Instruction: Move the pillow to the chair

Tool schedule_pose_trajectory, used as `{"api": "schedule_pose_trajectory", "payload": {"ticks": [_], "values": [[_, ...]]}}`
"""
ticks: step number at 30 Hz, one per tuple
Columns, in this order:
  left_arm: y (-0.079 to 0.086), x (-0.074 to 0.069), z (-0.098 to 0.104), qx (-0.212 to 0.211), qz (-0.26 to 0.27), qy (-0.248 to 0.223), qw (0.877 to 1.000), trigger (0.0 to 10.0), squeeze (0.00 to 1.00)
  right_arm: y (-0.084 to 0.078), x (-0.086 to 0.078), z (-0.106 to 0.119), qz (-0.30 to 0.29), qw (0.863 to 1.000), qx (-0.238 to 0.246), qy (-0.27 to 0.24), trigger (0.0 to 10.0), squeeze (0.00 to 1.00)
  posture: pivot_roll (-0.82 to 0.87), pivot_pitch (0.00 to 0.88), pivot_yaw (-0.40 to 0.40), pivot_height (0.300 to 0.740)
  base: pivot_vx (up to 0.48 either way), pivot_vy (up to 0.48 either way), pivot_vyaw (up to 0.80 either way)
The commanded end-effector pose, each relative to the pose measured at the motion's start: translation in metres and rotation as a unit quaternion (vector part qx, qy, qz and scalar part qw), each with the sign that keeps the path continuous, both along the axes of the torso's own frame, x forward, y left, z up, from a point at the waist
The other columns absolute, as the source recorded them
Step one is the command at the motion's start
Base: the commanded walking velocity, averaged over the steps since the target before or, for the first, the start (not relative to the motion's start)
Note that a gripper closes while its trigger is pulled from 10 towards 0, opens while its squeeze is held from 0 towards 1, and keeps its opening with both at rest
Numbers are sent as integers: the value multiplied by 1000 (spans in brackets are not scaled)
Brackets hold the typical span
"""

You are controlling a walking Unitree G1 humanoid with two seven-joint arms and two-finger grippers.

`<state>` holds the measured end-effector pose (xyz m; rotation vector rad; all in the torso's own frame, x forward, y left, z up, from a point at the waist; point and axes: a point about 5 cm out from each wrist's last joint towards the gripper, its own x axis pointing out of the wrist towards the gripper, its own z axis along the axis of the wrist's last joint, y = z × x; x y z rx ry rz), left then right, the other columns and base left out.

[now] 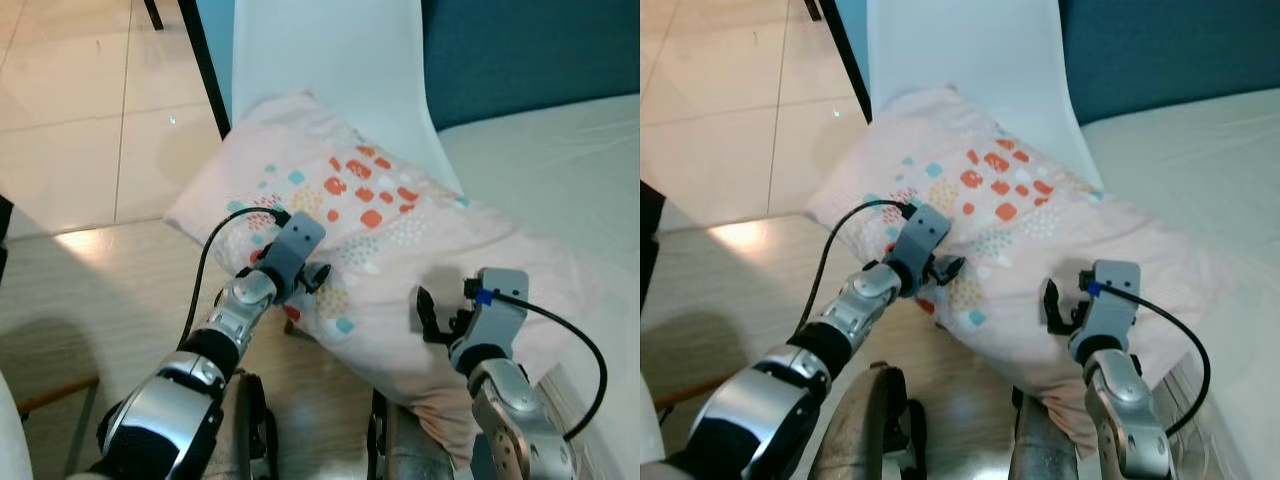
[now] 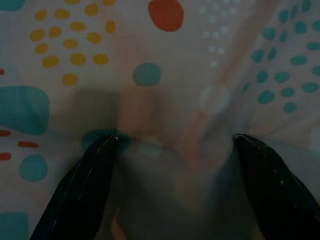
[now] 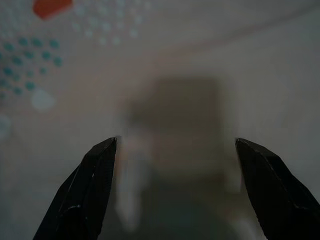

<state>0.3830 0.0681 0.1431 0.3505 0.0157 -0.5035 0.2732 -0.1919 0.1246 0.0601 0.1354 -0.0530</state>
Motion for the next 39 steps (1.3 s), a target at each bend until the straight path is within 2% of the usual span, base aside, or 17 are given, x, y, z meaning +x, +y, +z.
{"api": "schedule_pose_trajectory", "payload": {"ticks": [1,13,19,27,28,29,35,39], "values": [[-1,-3,-10,3,5,19,1000,10000,0,1,-6,-8,-2,1000,16,27,10000,0,-123,496,49,604,0,0,0],[-2,4,6,-5,17,-11,1000,10000,0,3,-6,3,6,999,20,26,10000,0,-120,481,45,574,0,0,0],[0,5,12,17,36,-54,998,10000,0,8,-2,12,20,999,28,9,10000,0,-124,455,48,549,0,0,0],[2,10,26,11,64,-89,994,10000,0,12,2,23,31,999,37,-20,10000,0,-128,432,54,544,0,0,0],[4,11,28,12,70,-95,993,4118,0,13,2,24,32,999,37,-23,10000,0,-128,432,54,544,0,0,0],[5,11,29,10,74,-95,993,0,0,13,3,26,34,998,39,-27,10000,0,-130,424,58,544,0,0,0],[10,14,33,23,89,-107,990,0,0,14,7,31,36,998,41,-40,10000,0,-132,399,67,544,0,0,0],[10,15,35,33,92,-114,989,0,0,18,10,42,55,994,62,-67,10000,0,-133,379,77,544,0,0,0]]}}
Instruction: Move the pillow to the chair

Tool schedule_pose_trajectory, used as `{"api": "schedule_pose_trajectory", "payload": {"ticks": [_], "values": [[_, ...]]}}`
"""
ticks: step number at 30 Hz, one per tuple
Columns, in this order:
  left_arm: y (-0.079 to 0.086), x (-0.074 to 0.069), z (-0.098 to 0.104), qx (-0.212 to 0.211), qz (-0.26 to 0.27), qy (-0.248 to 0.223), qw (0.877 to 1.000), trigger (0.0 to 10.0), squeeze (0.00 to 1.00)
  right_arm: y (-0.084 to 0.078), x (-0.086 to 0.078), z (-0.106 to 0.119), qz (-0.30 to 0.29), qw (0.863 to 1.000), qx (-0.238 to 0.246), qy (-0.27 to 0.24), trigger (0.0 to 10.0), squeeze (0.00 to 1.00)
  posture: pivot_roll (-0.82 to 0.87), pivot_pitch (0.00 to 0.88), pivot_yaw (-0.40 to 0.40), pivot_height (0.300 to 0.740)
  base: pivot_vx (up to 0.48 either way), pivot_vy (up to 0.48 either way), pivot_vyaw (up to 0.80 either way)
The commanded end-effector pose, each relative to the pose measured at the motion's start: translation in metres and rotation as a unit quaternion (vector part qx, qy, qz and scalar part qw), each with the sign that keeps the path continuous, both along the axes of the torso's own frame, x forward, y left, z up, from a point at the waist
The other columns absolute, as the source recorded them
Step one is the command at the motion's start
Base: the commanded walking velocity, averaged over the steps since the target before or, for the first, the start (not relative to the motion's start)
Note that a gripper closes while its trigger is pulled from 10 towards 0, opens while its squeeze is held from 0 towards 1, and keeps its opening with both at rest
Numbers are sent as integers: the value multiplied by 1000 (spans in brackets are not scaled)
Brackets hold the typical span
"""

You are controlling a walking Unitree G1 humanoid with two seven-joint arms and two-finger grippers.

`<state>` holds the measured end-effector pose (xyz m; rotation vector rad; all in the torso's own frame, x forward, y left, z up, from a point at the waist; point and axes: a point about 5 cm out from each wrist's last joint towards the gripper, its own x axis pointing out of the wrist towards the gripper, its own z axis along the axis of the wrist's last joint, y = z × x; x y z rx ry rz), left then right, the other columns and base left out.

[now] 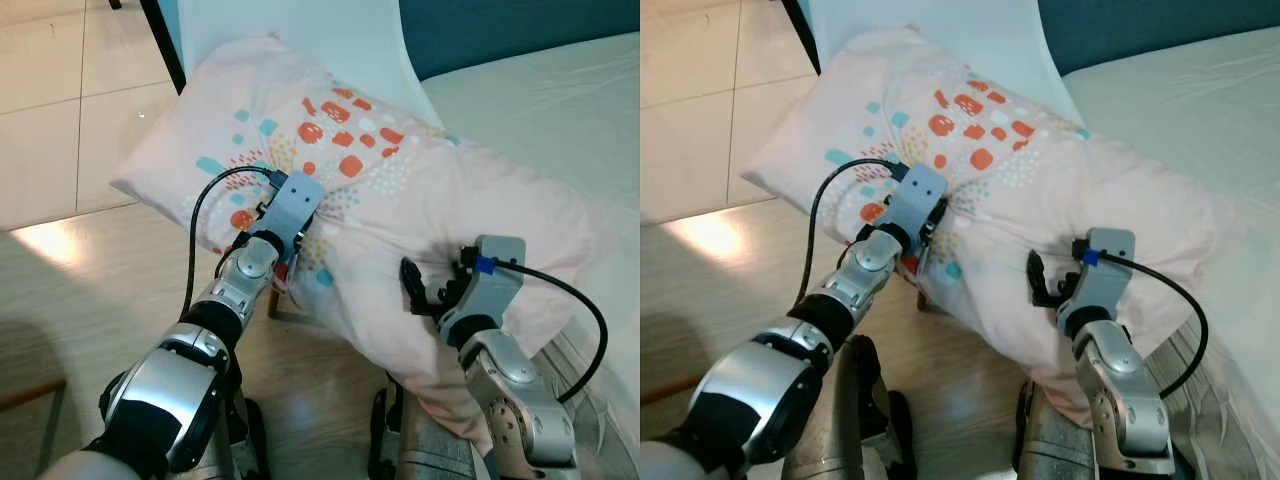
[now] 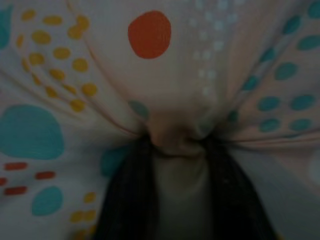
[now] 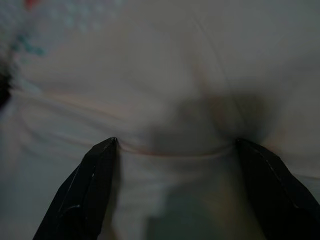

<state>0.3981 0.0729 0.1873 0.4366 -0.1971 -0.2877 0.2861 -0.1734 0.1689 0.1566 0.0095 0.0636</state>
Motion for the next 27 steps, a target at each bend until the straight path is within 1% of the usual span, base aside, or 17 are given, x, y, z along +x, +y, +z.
{"api": "schedule_pose_trajectory", "payload": {"ticks": [1,2,5,7,8,11,14,15,16,18,19,20,22,23,24,25,27], "values": [[6,0,-9,17,11,16,1000,0,0,3,-3,2,19,999,26,-14,10000,0,-134,370,81,544,0,0,0],[6,0,-9,21,12,14,1000,0,0,8,-3,11,44,997,60,-38,10000,0,-134,361,86,544,0,0,0],[6,0,-9,24,13,12,1000,0,0,11,-4,19,63,993,87,-57,10000,0,-134,358,88,544,0,0,0],[7,0,-10,25,14,15,999,0,0,19,-7,39,108,976,156,-106,10000,0,-134,333,103,544,0,0,0],[7,0,-10,25,14,15,999,0,0,19,-7,39,108,976,156,-106,10000,0,-134,333,103,544,0,0,0],[11,0,-14,21,17,26,999,0,0,19,-7,54,124,960,205,-145,10000,0,-130,306,118,544,0,0,0],[14,0,-16,11,23,34,999,0,0,18,-6,57,123,957,213,-153,10000,0,-127,293,123,544,0,0,0],[17,1,-14,-1,29,37,999,0,0,18,-4,57,121,958,210,-155,10000,0,-124,280,128,544,0,0,0],[25,5,-8,-48,46,45,997,0,0,17,-2,57,117,959,203,-157,10000,0,-122,273,130,544,0,0,0],[32,8,0,-98,64,49,992,0,0,16,-1,58,116,960,200,-158,10000,0,-120,268,132,544,0,0,0],[32,8,0,-98,64,49,992,0,0,16,-1,58,116,960,200,-158,10000,0,-120,268,132,544,0,0,0],[35,10,4,-116,71,48,990,0,0,16,0,58,116,960,200,-158,10000,0,-119,262,135,544,0,0,0],[47,15,24,-177,99,24,979,0,0,17,0,58,119,959,203,-159,10000,0,-118,256,136,544,0,0,0],[47,15,24,-177,99,24,979,0,0,17,0,58,119,959,203,-159,10000,0,-118,256,136,544,0,0,0],[59,19,55,-225,122,-29,966,0,0,18,1,59,123,958,205,-158,10000,0,-114,250,134,544,0,0,0],[63,20,67,-249,130,-48,959,0,0,19,1,58,125,958,204,-158,10000,0,-111,246,133,544,0,0,0],[66,20,74,-264,135,-58,953,0,0,20,2,58,127,958,203,-157,10000,0,-111,246,133,544,0,0,0]]}}
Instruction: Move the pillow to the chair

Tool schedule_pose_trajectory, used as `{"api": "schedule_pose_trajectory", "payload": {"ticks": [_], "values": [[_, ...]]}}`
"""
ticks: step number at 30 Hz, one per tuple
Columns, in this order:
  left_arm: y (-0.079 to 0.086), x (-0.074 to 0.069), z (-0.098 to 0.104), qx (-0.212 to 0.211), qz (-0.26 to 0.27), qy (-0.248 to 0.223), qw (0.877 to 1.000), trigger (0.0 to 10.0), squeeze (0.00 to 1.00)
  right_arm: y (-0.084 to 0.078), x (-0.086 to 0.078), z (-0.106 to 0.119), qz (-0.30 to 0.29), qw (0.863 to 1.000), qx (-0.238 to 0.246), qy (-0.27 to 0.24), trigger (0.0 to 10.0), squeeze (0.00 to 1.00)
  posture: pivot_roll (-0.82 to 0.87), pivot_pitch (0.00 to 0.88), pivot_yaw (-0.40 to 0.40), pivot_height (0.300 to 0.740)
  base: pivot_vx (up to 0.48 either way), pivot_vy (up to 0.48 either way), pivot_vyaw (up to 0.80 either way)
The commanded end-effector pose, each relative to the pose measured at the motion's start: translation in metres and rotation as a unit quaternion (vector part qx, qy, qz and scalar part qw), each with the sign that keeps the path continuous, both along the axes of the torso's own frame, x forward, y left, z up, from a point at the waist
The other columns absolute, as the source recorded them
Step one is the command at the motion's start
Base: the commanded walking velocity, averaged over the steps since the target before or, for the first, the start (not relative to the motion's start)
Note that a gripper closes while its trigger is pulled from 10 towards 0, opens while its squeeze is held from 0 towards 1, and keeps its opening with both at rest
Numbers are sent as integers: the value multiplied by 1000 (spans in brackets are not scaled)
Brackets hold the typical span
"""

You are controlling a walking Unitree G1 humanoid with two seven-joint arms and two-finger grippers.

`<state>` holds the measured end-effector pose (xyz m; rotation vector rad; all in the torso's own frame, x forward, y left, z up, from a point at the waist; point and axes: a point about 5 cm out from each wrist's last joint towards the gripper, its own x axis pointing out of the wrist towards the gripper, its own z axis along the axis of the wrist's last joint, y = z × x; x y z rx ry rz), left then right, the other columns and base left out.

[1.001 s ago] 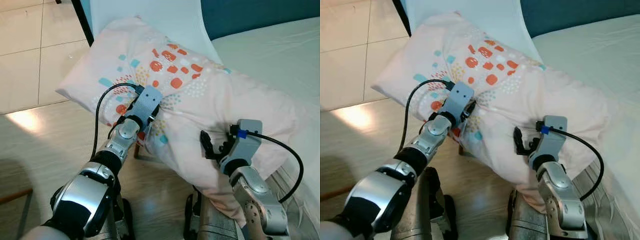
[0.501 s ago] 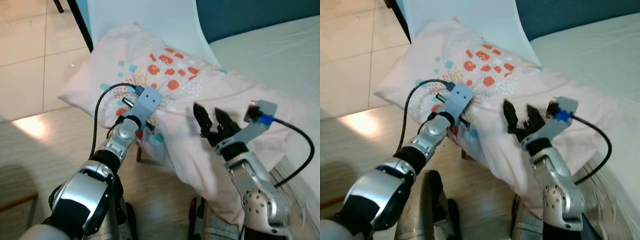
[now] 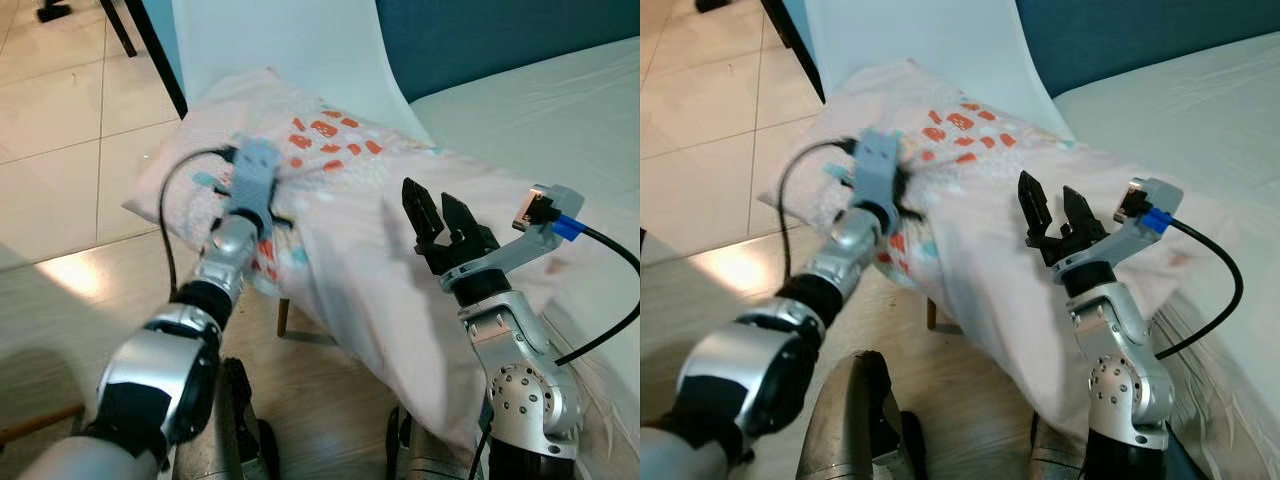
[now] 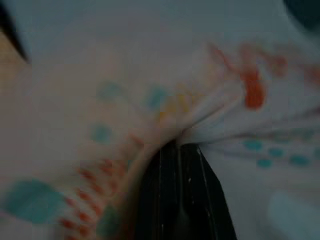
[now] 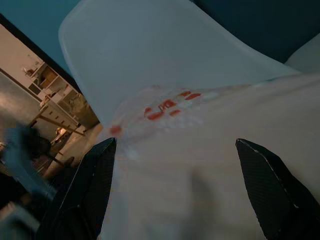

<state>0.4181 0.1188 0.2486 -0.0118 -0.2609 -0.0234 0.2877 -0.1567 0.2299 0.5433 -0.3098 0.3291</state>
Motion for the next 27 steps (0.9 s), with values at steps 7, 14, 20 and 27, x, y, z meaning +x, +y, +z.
{"api": "schedule_pose_trajectory", "payload": {"ticks": [7,14,20,27], "values": [[17,0,26,-66,46,-53,995,0,0,16,1,-5,44,999,-31,7,10000,0,-110,243,132,544,0,0,0],[2,-1,12,-80,24,-28,996,0,0,55,-25,-32,238,957,-140,90,10000,0,-121,246,134,544,0,0,0],[-7,-2,11,-79,10,-26,996,0,0,69,-60,-45,366,898,-218,107,10000,0,-121,244,132,544,0,0,0],[-19,-3,9,-80,-8,-25,996,0,0,32,-86,-54,417,836,-308,177,10000,0,-134,242,125,544,0,0,0]]}}
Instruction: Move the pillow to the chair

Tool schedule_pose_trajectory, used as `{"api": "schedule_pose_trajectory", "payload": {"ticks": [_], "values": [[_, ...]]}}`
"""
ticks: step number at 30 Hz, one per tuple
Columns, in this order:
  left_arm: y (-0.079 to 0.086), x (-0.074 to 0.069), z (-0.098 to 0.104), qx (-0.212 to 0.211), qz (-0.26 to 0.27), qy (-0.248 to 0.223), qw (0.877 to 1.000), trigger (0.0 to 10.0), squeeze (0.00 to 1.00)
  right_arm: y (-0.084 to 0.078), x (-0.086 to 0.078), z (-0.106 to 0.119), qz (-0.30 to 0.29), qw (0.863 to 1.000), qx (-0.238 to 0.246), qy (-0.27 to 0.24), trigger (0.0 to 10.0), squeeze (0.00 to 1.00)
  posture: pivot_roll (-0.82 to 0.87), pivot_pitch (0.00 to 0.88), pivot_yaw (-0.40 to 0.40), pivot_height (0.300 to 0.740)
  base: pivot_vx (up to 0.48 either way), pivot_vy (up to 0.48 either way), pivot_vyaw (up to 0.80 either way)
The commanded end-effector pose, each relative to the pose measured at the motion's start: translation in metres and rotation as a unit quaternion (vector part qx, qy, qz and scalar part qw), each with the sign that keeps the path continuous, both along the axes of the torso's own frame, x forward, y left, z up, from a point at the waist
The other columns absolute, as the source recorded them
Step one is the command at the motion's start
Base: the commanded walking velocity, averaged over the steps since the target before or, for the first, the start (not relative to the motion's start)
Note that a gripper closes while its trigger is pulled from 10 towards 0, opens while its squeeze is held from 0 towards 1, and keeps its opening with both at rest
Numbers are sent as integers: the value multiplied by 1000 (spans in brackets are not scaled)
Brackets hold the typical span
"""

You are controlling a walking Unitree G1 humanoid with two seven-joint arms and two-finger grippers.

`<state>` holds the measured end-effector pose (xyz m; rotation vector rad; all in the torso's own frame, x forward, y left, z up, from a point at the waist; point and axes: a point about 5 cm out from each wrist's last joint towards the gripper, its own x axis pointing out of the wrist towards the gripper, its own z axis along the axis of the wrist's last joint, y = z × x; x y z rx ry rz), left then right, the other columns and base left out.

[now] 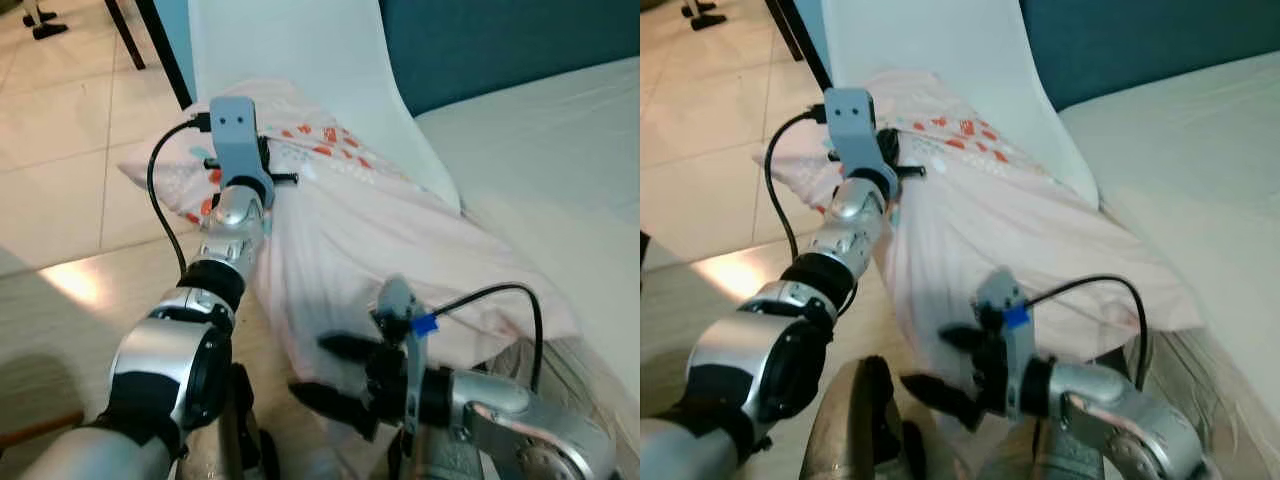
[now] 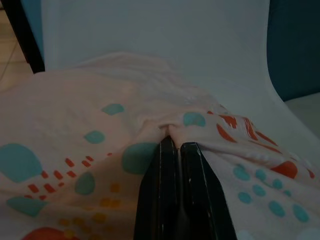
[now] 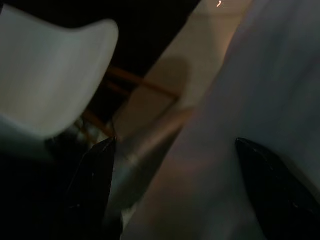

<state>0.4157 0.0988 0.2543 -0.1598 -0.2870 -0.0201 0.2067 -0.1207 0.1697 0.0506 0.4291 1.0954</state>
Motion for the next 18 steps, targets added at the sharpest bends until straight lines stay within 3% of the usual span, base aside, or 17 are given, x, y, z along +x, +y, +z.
{"api": "schedule_pose_trajectory", "payload": {"ticks": [1,4,6,8,18], "values": [[0,-1,3,-7,0,-12,1000,0,0,-15,-4,11,-1,1000,-15,-6,10000,0,-138,241,123,544,0,0,0],[-2,-2,1,-8,-2,-12,1000,0,0,-44,-3,18,-36,996,-81,-9,10000,0,-142,241,116,544,0,0,0],[-2,-2,1,-8,-2,-11,1000,0,0,-50,-3,19,-42,994,-101,-6,10000,0,-143,241,116,544,0,0,0],[-3,-2,1,-9,-3,-12,1000,0,0,-70,-3,11,-75,980,-182,15,10000,0,-147,242,113,544,0,0,0],[-3,-2,3,-8,-3,-16,1000,0,0,-91,-6,-21,-120,944,-295,87,10000,0,-137,243,108,544,0,0,0]]}}
